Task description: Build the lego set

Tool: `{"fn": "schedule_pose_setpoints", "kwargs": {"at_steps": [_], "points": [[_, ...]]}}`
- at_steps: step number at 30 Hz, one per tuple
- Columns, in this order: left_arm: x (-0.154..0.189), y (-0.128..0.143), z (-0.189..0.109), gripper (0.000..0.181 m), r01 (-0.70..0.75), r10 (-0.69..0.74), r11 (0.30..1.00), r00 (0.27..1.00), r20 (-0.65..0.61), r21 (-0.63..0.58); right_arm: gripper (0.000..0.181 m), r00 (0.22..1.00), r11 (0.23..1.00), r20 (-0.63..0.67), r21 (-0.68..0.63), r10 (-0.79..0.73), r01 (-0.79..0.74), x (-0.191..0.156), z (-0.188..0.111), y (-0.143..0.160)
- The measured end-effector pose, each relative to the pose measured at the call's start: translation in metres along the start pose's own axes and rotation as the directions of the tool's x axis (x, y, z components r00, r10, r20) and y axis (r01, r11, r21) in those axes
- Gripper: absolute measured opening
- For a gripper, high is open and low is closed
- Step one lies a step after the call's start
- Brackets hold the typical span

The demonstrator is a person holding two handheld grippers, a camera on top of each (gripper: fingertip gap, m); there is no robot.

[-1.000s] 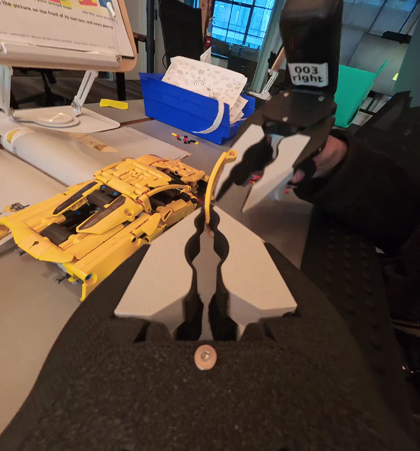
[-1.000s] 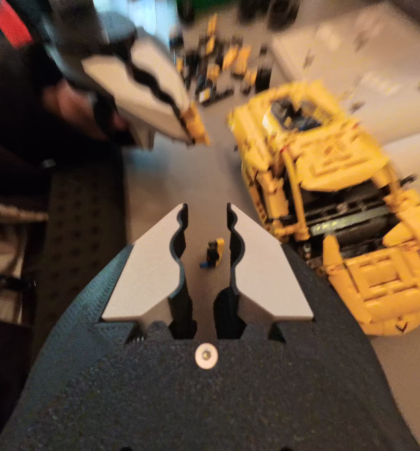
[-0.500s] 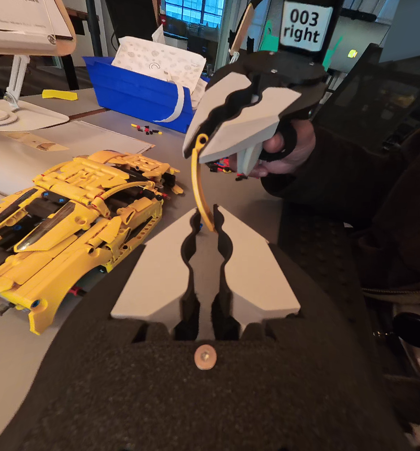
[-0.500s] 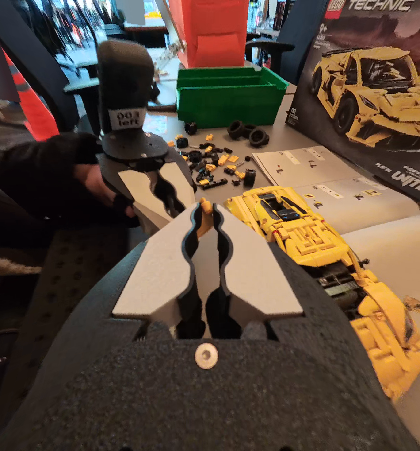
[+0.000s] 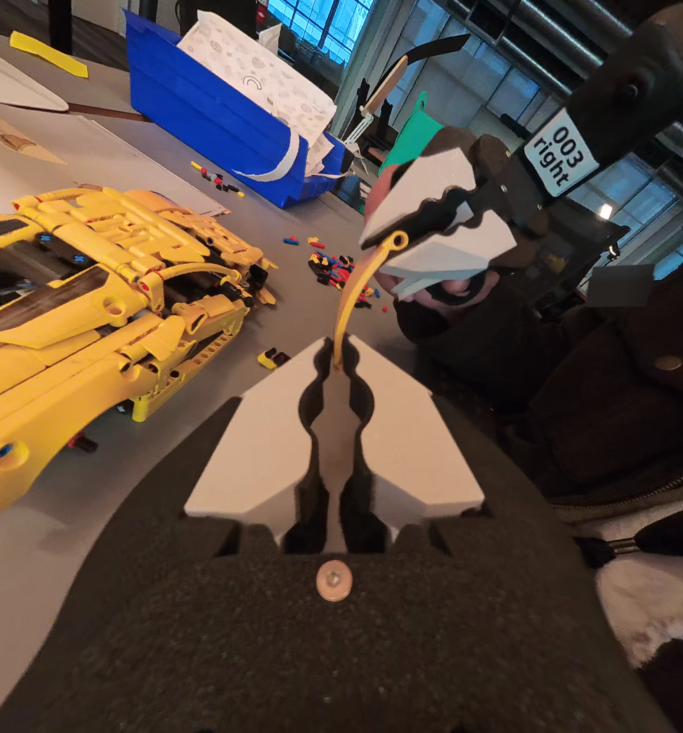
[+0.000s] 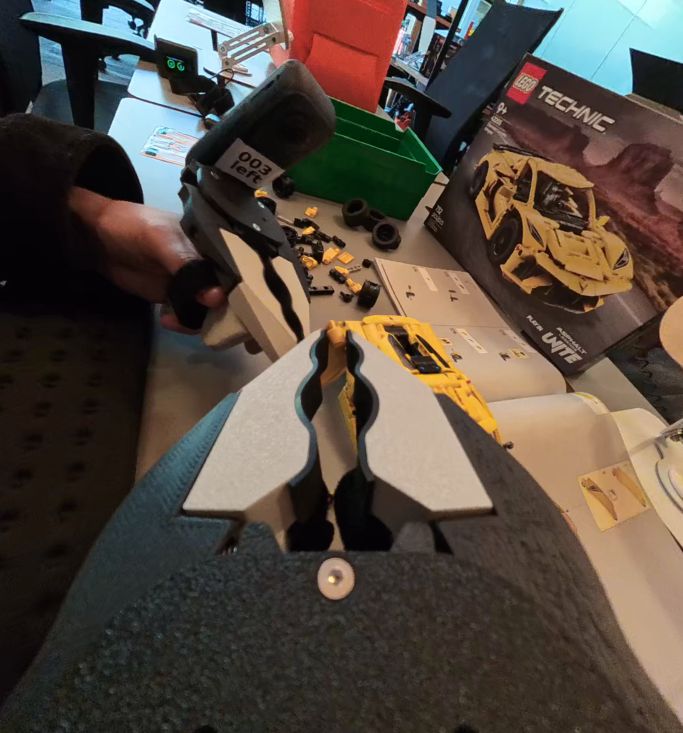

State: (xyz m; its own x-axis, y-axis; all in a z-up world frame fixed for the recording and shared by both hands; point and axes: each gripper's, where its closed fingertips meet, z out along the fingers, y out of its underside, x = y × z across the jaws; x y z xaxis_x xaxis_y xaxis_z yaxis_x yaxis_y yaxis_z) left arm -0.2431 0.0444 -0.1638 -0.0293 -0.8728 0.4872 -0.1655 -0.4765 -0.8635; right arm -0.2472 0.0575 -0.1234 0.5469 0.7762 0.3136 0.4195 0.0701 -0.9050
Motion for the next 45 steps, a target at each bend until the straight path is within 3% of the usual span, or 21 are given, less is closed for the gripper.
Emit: {"fn": "schedule_pose_setpoints", "kwargs": {"at_steps": [5,8,11,14,16,19,23,34,41,43,45], "points": [[-0.005,0.01,0.003,0.002,-0.008,0.011,0.998,0.999,0.043,-0.057,0.01,0.992,0.992,0.02,-0.029,0.121,-0.12,0.0,0.005,0.009],[-0.021,0.005,-0.007,0.002,0.048,-0.045,0.999,0.993,0.11,-0.021,0.035,0.972,0.971,0.048,-0.078,0.231,-0.227,0.015,-0.011,0.032],[-0.027,0.0,-0.011,0.002,0.096,-0.097,0.995,0.988,0.12,0.013,0.04,0.9,0.896,0.15,-0.253,0.408,-0.364,0.009,-0.023,0.08],[-0.022,0.002,-0.008,0.002,0.035,-0.033,0.999,0.991,0.129,-0.01,0.041,0.893,0.841,0.163,-0.439,0.42,-0.316,-0.007,-0.018,0.12],[-0.02,0.002,-0.007,0.002,-0.008,0.01,1.0,0.99,0.138,-0.015,0.04,0.869,0.807,0.165,-0.48,0.467,-0.343,-0.011,-0.015,0.13],[-0.02,0.001,-0.007,0.002,-0.006,0.008,1.0,0.99,0.141,-0.011,0.036,0.812,0.757,0.153,-0.489,0.563,-0.433,-0.01,-0.017,0.131],[-0.026,0.008,-0.005,0.002,0.019,-0.012,0.999,0.987,0.162,-0.04,0.032,0.805,0.735,0.148,-0.526,0.574,-0.428,-0.016,-0.013,0.136],[-0.049,0.057,0.015,0.002,0.055,0.051,0.946,0.948,0.315,-0.318,0.021,0.758,0.749,0.247,-0.5,0.604,-0.434,-0.044,0.009,0.114],[-0.051,0.063,0.017,0.002,0.053,0.074,0.935,0.938,0.34,-0.35,0.01,0.784,0.781,0.291,-0.515,0.548,-0.354,-0.061,0.017,0.113],[-0.054,0.059,0.014,0.002,0.069,0.05,0.945,0.936,0.35,-0.32,0.007,0.821,0.807,0.288,-0.504,0.492,-0.307,-0.058,0.016,0.113],[-0.053,0.051,0.011,0.002,0.081,0.017,0.959,0.94,0.341,-0.271,0.007,0.91,0.852,0.212,-0.472,0.357,-0.225,-0.039,0.014,0.114]]}}
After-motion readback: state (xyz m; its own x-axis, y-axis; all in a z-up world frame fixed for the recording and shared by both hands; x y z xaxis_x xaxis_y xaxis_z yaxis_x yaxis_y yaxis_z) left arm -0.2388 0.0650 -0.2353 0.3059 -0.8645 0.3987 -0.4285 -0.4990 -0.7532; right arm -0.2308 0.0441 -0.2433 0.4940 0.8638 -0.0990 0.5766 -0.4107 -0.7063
